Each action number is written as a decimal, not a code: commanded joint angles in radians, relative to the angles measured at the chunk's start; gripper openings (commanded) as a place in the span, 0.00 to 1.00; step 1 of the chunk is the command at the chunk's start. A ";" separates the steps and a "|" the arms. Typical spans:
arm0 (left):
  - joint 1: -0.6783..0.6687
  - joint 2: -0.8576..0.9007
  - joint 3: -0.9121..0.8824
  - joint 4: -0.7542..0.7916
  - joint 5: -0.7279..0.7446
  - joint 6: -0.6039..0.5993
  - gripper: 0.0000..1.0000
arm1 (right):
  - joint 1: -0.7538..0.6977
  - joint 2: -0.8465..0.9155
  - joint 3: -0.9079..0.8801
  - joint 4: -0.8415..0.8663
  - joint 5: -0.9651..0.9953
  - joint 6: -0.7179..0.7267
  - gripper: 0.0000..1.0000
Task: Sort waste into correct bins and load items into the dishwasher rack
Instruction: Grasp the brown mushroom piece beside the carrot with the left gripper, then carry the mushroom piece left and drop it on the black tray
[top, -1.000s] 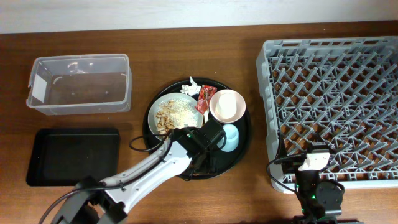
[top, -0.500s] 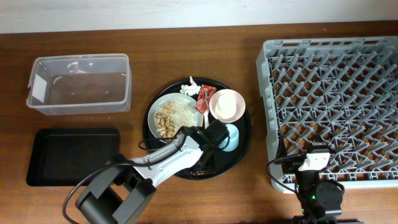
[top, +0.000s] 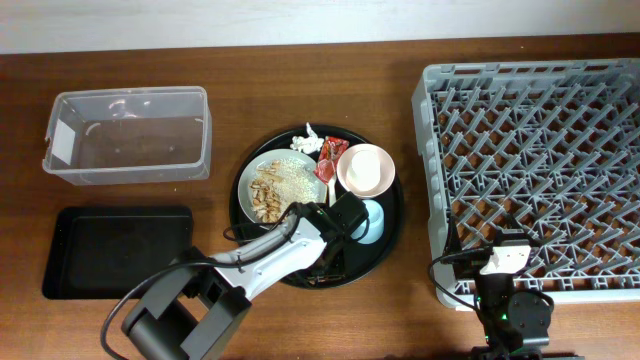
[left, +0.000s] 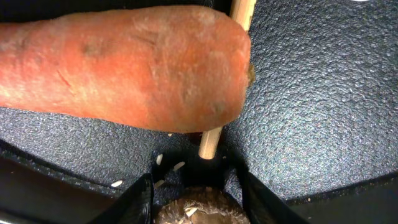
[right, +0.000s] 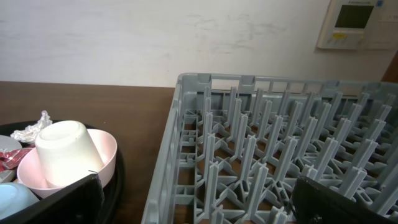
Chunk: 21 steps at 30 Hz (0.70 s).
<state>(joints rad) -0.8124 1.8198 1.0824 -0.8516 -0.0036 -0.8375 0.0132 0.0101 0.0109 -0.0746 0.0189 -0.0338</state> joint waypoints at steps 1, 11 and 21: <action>-0.004 0.012 0.019 -0.016 0.008 0.001 0.41 | -0.007 -0.007 -0.005 -0.005 0.012 -0.004 0.99; 0.000 -0.094 0.046 -0.077 0.002 0.020 0.39 | -0.007 -0.006 -0.005 -0.005 0.012 -0.004 0.99; 0.370 -0.280 0.047 -0.218 -0.023 0.223 0.39 | -0.007 -0.007 -0.005 -0.005 0.012 -0.004 0.99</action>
<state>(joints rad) -0.5591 1.6306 1.1110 -1.0546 -0.0128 -0.7261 0.0132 0.0101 0.0109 -0.0746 0.0189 -0.0341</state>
